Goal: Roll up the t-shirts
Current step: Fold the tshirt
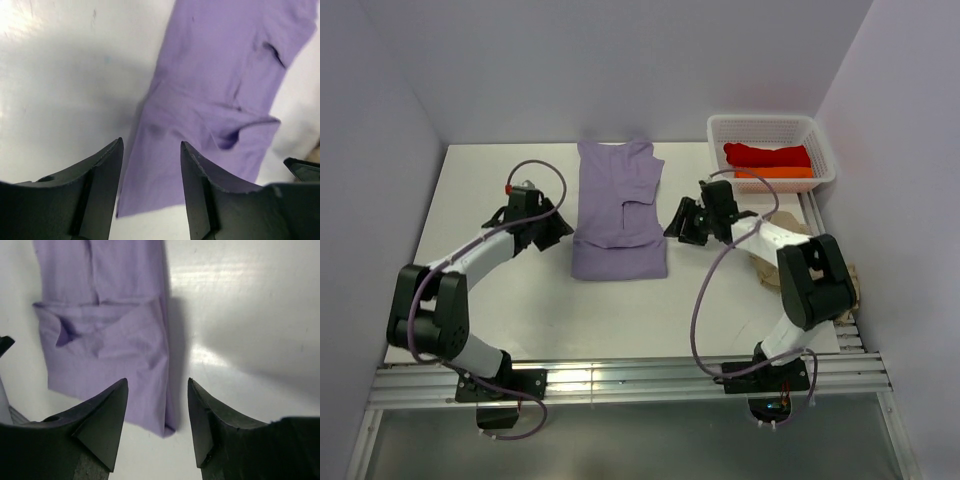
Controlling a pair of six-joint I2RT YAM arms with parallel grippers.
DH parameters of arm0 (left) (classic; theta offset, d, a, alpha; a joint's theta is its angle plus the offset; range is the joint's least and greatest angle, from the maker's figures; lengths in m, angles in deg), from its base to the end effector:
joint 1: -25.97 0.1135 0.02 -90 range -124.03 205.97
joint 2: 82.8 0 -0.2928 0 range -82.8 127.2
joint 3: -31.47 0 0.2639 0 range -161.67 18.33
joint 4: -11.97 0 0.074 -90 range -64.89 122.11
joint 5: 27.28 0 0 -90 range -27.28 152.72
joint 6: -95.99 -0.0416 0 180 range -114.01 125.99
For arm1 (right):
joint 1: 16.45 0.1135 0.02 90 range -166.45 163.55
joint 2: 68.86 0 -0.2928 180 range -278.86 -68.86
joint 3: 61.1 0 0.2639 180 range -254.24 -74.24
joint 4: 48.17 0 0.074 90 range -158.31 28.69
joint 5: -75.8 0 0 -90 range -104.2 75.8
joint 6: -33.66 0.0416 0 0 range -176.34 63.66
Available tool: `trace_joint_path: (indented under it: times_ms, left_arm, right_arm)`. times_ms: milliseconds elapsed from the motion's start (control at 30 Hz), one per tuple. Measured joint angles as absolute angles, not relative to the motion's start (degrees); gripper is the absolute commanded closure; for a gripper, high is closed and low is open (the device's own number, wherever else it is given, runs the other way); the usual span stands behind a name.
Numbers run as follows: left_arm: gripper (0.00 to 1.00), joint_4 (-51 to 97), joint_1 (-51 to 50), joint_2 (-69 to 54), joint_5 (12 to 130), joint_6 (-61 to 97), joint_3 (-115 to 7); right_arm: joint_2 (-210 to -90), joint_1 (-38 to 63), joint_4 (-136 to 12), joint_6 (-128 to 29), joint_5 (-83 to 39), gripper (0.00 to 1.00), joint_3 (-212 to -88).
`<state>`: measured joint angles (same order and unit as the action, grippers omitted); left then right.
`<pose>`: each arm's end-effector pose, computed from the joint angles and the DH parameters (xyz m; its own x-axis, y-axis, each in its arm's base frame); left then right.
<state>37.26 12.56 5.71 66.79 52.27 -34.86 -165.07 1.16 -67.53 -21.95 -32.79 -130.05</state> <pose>0.3250 -0.0805 0.2215 -0.6963 -0.5751 -0.4294 -0.3259 0.7864 -0.5247 0.3431 0.1228 0.2013 -0.8515 0.2914 -0.4359 -0.0176 0.8150 0.5791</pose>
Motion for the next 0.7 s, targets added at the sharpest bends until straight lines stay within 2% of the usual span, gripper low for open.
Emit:
trace_joint_path:
  times_ms: [200,333,700]
  left_arm:
    - [0.49,29.3,12.5,-6.7,70.9,51.6,-19.9]
    - [0.49,24.2,12.4,-9.8,73.2,51.4,-12.1]
    - [0.51,13.2,11.0,-8.7,74.9,50.1,-6.4]
  right_arm:
    - [-152.5,1.4,-57.1,-23.8,-36.1,0.44,-114.3]
    - [-150.0,2.4,-51.8,-24.8,-36.7,0.45,-107.1]
    - [-152.8,8.6,-43.6,-26.9,-35.5,0.47,-104.9]
